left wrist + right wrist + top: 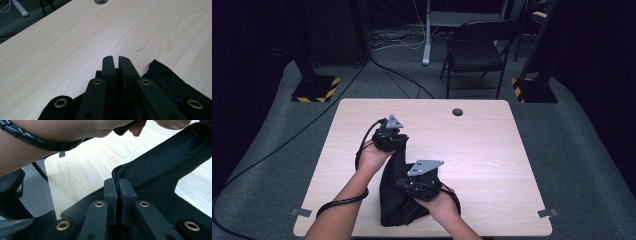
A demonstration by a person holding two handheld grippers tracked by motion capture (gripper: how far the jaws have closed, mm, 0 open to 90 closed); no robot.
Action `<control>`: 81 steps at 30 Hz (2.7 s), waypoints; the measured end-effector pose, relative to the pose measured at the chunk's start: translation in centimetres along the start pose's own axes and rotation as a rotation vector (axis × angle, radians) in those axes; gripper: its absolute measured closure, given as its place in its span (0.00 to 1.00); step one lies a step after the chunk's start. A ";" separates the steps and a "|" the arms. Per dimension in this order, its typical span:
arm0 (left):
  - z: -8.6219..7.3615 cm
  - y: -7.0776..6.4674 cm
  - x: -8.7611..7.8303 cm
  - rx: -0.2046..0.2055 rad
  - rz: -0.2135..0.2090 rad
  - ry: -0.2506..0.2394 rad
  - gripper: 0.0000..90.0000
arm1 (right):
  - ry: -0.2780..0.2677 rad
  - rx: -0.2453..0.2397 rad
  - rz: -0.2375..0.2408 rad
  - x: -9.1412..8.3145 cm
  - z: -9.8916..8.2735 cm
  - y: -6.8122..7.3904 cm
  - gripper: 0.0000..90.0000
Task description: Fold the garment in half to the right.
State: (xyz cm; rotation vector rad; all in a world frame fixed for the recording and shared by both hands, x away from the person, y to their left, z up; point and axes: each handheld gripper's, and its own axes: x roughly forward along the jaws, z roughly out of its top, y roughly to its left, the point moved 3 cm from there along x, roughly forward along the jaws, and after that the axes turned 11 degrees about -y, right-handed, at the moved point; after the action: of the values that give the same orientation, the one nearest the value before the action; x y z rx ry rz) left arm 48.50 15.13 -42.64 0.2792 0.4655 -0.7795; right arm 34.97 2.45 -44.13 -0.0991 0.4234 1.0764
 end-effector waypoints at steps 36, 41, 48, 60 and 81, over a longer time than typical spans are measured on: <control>-1.6 -2.9 4.5 -0.034 -0.067 0.020 0.92 | 0.027 0.019 -0.107 -2.0 -4.8 -0.9 0.95; -1.7 -3.2 5.1 -0.035 -0.072 0.027 0.92 | 0.032 0.025 -0.122 -2.3 -5.3 -1.1 0.95; -1.9 -3.6 5.8 -0.028 -0.081 0.040 0.92 | 0.040 0.033 -0.136 -2.5 -5.9 -1.3 0.95; -2.3 -4.4 7.0 -0.020 -0.116 0.076 0.86 | 0.055 0.045 -0.163 -2.8 -6.9 -1.3 0.94; -2.2 -5.2 8.4 -0.064 -0.203 0.043 0.44 | 0.041 0.107 -0.264 -4.4 -8.1 -1.8 0.61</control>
State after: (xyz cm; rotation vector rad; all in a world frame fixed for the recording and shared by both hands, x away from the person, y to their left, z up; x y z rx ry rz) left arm 49.23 7.38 -49.12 0.1914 0.5640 -0.9557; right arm 32.46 -4.39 -50.04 -0.0799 0.4893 0.7918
